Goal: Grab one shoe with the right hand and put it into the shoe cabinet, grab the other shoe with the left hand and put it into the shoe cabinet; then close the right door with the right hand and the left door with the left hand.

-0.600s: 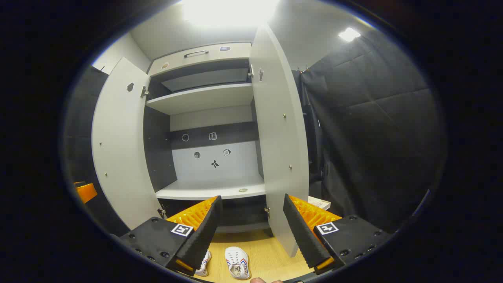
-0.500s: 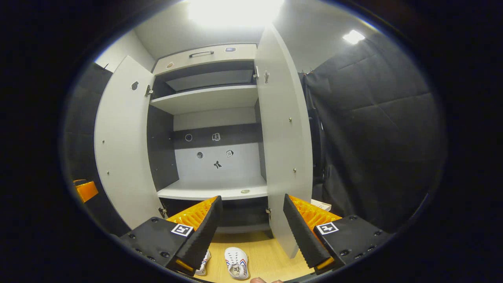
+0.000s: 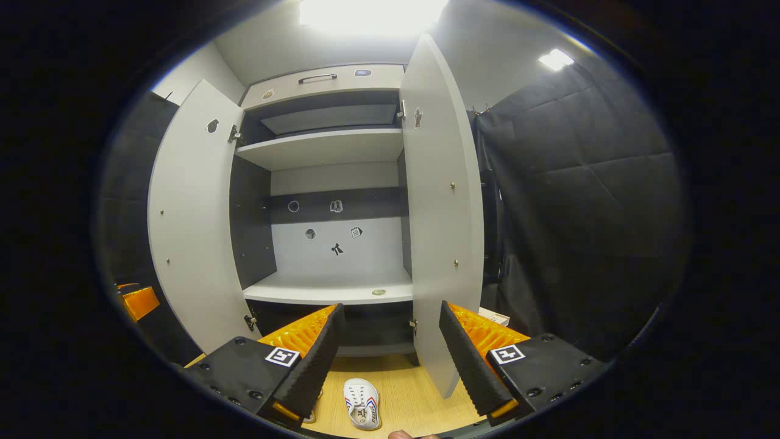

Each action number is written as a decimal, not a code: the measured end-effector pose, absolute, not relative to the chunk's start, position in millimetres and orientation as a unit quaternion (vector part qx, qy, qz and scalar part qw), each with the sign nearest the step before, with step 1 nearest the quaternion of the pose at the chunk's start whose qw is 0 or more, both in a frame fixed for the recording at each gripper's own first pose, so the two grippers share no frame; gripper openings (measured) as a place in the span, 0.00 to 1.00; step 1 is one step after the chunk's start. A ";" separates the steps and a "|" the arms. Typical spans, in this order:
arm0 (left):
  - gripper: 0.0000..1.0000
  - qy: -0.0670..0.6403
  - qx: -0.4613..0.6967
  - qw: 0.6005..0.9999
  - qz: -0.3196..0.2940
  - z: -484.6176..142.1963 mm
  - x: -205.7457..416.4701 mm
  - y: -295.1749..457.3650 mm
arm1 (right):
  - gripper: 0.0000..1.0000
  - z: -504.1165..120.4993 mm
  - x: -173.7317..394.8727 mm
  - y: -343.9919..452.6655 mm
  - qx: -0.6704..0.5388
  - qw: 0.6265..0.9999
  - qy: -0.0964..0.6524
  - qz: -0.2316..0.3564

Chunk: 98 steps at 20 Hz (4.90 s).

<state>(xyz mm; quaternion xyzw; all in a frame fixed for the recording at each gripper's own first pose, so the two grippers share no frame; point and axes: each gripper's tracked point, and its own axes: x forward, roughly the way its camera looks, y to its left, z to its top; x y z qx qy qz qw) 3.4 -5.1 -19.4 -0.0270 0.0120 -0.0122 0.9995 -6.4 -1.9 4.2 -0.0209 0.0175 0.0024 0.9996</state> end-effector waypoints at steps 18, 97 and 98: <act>0.94 0.038 -0.030 0.998 0.048 -47.2 -21.0 34.0 | 0.98 -19.9 26.1 28.6 -0.034 0.995 0.071 0.054; 0.95 0.120 0.011 0.992 -0.032 -139.5 -38.8 -11.3 | 0.01 -159.2 122.6 83.5 -0.079 0.964 0.231 0.110; 0.95 0.118 0.019 0.992 -0.034 -136.4 -36.5 -11.2 | 0.01 -140.7 125.1 83.2 -0.082 0.967 0.215 0.110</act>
